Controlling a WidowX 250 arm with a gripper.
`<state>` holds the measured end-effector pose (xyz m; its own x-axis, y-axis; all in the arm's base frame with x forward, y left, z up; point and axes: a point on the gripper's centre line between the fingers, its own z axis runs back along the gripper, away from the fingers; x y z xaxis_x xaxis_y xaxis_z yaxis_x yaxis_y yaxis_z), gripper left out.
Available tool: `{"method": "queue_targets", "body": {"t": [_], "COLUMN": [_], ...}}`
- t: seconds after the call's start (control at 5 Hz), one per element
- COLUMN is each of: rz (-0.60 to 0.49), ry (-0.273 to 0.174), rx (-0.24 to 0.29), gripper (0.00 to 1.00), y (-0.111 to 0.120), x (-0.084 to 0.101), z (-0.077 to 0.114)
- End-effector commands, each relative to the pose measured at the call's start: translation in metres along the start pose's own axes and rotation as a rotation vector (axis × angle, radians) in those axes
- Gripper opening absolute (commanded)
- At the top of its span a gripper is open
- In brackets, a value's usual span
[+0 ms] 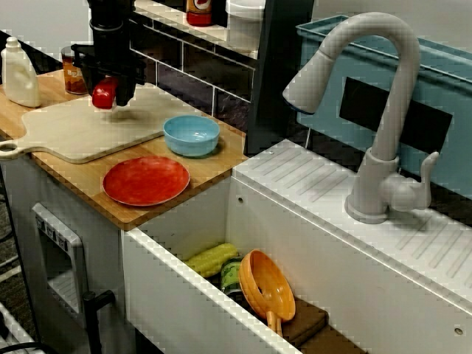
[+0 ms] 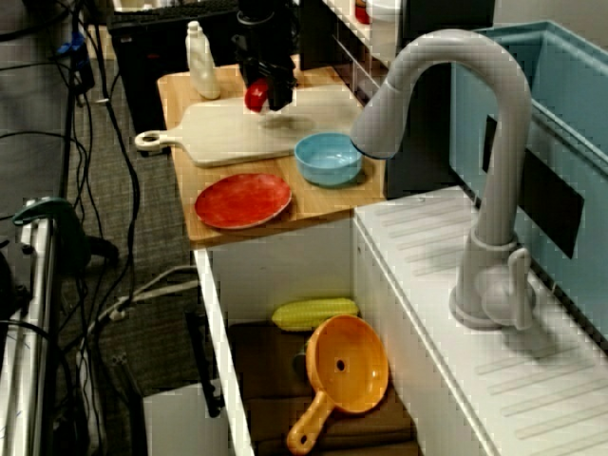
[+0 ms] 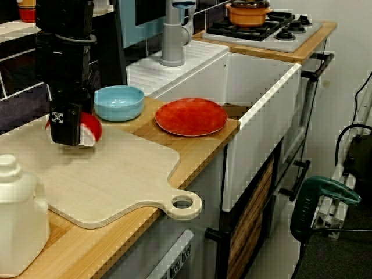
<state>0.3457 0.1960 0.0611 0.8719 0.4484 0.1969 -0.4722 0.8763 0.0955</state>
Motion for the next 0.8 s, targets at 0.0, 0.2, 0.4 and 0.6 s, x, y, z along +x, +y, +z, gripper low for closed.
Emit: {"method": "queue_targets", "body": {"t": [0.0, 0.2, 0.4, 0.6], "rz": [0.001, -0.001, -0.006, -0.01], "ry": [-0.026, -0.025, -0.02, -0.014], "rx": [0.015, 0.01, 0.0, -0.007], "gripper": [1.0, 1.0, 1.0, 1.0], "y": [0.008, 0.009, 0.011, 0.013], "x": [0.011, 0.009, 0.008, 0.008], "z": [0.018, 0.022, 0.027, 0.029]}}
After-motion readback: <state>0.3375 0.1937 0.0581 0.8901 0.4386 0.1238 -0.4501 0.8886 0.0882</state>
